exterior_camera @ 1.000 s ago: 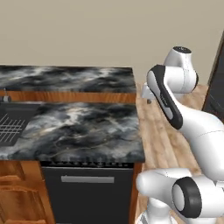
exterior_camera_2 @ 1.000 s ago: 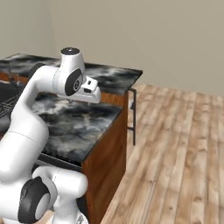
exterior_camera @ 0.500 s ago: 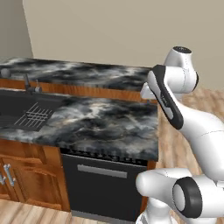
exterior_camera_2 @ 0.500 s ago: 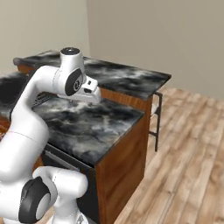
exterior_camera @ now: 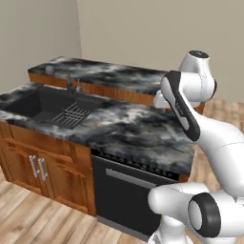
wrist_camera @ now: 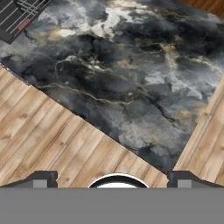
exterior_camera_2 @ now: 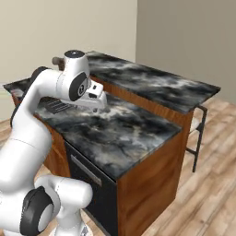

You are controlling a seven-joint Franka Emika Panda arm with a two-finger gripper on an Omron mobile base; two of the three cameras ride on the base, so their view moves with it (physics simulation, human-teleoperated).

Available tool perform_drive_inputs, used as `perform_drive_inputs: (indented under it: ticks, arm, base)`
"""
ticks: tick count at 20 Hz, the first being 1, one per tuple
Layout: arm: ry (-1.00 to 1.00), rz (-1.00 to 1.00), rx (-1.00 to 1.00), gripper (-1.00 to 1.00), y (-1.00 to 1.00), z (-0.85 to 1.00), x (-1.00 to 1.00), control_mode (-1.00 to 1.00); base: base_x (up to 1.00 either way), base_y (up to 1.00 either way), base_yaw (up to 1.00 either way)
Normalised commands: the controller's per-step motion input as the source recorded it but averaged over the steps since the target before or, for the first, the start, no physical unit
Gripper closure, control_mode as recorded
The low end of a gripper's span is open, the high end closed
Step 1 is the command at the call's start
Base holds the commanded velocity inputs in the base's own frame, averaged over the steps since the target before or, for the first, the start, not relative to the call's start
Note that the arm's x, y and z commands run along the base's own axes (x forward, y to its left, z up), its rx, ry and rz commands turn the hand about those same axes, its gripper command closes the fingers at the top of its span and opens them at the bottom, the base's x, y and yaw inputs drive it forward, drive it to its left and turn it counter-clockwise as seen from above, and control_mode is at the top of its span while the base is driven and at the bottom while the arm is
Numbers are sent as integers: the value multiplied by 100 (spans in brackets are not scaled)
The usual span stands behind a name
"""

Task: Open the dishwasher door and pull out the top rack.

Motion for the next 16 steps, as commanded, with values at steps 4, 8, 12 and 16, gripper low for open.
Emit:
perform_drive_inputs:
  ticks: [4,8,12,16]
  arm:
    - [0,0,0,-100,0,0,0,100]
    - [0,0,0,-100,0,0,0,100]
    - [0,0,0,-100,0,0,0,100]
    - [0,0,0,-100,0,0,0,100]
  base:
    - [-44,-17,37]
    - [-43,-27,36]
    - [-33,-25,31]
    - [-8,-33,26]
